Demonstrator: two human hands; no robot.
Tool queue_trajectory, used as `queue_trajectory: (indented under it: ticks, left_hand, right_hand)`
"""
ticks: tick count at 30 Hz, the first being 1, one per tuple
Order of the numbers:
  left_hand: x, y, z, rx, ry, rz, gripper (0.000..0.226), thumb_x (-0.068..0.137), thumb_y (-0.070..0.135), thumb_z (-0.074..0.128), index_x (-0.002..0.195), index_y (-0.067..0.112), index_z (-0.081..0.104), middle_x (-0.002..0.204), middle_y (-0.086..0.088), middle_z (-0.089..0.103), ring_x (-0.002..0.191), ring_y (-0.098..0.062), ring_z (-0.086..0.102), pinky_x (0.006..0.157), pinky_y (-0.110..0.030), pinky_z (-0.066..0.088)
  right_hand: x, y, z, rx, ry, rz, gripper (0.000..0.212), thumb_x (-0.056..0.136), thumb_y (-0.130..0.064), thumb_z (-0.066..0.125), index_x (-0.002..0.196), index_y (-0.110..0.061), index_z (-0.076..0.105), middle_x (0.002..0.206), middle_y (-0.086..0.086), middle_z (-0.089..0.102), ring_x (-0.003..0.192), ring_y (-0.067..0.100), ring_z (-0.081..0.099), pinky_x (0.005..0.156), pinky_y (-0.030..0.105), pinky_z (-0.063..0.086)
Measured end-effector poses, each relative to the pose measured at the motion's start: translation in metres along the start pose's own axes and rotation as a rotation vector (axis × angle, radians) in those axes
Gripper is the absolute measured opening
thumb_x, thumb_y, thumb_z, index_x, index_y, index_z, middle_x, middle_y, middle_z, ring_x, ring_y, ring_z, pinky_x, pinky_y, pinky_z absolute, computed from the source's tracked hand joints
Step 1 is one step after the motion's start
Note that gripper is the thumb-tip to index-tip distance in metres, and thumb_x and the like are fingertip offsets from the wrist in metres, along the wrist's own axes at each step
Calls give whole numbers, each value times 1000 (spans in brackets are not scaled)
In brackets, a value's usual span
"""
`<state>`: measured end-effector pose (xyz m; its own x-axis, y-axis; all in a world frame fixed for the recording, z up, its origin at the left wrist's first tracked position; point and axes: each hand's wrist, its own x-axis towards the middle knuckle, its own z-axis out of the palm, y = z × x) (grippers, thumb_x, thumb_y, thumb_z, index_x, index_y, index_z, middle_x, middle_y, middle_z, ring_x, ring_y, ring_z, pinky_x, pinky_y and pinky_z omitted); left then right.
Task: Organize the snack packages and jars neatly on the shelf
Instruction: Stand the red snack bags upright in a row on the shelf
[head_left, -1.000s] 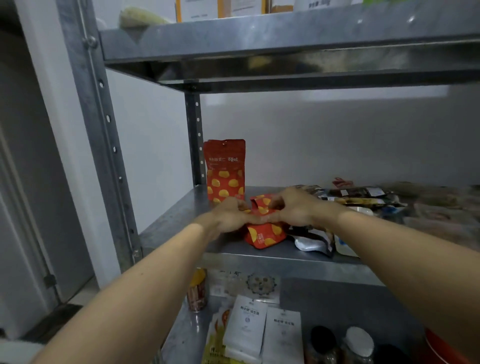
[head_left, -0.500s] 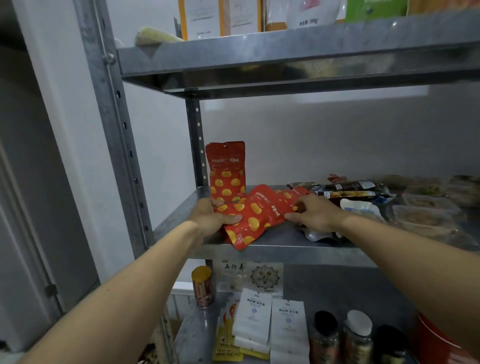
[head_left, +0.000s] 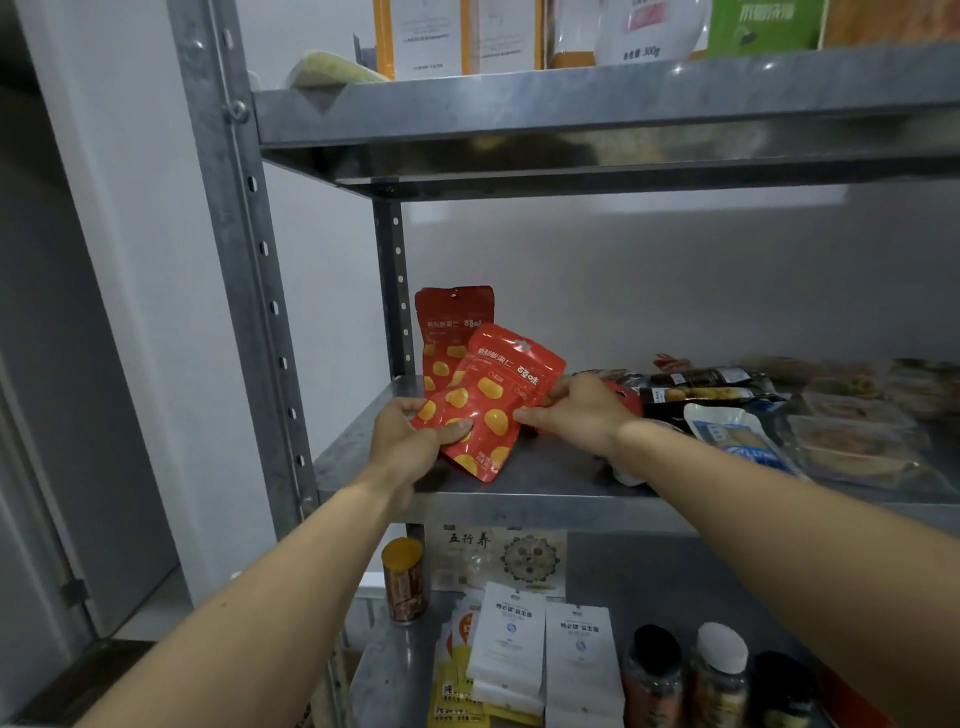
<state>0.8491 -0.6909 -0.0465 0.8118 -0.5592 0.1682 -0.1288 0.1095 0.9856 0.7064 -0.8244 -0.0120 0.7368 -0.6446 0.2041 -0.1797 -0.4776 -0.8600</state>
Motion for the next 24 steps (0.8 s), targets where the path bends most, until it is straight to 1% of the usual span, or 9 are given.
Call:
queue_trajectory:
  ticks: [3,6,10,13,15,16,18,21,24]
  left_hand:
    - [2,0,1,30,13,35,58,71,23,83,113,22,43,100,6,54,96,-16,59,68,-25,52]
    - [8,0,-1,66,15,81,58,72,21,82,114,21,42,104,7,52,95,-13,56,66,-22,50]
    - [21,0,-5,156,-1,190,60,72,17,82,118,21,44,103,10,51,95,-9,54,63,-17,48]
    - [32,-2,-7,214,-5,222,62,71,19,82,120,22,44,106,9,52,97,-10,54,64,-16,48]
    - [42,-5,-7,225,-2,215,63,70,20,83,118,23,43,110,7,55,100,-13,57,71,-23,53]
    - [48,-7,-7,225,-4,205,62,69,19,84,116,23,43,112,5,56,103,-15,58,77,-31,56]
    - [59,-12,-5,224,-9,191,61,67,16,86,110,21,42,114,1,59,106,-20,60,86,-45,56]
    - [74,-16,-2,249,-5,194,62,67,17,86,110,21,41,113,2,58,105,-21,60,89,-47,55]
    - [87,-19,0,256,3,190,62,68,18,85,110,21,40,118,-1,59,106,-22,60,91,-46,54]
  right_hand:
    - [4,-7,18,233,-13,78,34,77,-16,81,107,-15,63,106,0,72,97,19,69,78,36,60]
    - [11,-13,32,388,85,112,42,75,-2,80,107,-13,55,111,6,69,103,24,67,77,40,60]
    - [28,-14,43,357,197,93,56,71,0,82,111,-16,46,109,11,67,99,25,67,79,42,60]
    - [42,-12,47,313,223,54,48,72,-1,82,107,-16,53,102,9,69,94,23,68,82,43,59]
    - [52,-9,48,269,235,19,35,73,-2,82,96,-17,59,97,6,70,91,22,69,83,43,59]
    - [57,-7,49,257,243,8,31,73,-1,81,90,-18,61,95,6,71,89,22,69,83,42,59]
    - [68,-3,49,240,259,-6,26,74,0,80,83,-18,63,93,6,71,88,22,70,83,41,59]
    - [84,2,51,226,269,-20,21,76,-1,79,92,-9,69,93,6,72,88,21,70,83,39,59]
    - [94,4,52,227,265,-25,24,79,0,76,102,-3,71,96,7,72,89,21,70,81,32,59]
